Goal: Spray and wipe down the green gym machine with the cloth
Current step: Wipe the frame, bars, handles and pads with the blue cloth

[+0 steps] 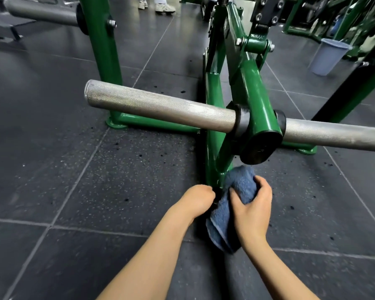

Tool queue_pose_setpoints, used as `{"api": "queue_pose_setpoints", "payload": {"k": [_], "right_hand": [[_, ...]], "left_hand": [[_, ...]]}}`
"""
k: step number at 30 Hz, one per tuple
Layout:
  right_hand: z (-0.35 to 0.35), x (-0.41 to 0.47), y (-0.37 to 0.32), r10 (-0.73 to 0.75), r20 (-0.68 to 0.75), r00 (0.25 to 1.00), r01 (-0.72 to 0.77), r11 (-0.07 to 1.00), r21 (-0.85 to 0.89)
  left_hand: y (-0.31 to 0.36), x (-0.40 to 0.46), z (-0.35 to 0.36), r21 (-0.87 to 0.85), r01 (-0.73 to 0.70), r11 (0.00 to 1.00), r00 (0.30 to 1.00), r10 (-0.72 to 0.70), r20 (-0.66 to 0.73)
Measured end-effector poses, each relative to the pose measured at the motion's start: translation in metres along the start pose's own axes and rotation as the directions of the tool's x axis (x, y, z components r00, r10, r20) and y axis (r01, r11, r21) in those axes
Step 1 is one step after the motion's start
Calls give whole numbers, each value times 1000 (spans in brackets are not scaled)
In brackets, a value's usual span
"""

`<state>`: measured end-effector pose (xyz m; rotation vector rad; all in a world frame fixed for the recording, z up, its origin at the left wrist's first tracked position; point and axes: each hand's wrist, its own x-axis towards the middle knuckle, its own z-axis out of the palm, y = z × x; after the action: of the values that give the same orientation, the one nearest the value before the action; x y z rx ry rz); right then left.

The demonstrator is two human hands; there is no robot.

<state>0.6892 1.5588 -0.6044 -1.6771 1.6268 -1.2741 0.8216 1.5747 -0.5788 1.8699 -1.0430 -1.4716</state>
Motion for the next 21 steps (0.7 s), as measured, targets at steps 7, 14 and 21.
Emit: {"api": "queue_pose_setpoints", "payload": {"k": [7, 14, 21], "right_hand": [[54, 45, -8, 5, -60, 998, -2, 999, 46], [77, 57, 25, 38, 135, 990, 19, 917, -398], [44, 50, 30, 3, 511, 860, 362, 702, -613]], "left_hand": [[5, 21, 11, -243, -150, 958, 986, 126, -110], [-17, 41, 18, -306, -27, 952, 997, 3, -77], [-19, 42, 23, -268, 100, 958, 993, -113, -34]]}}
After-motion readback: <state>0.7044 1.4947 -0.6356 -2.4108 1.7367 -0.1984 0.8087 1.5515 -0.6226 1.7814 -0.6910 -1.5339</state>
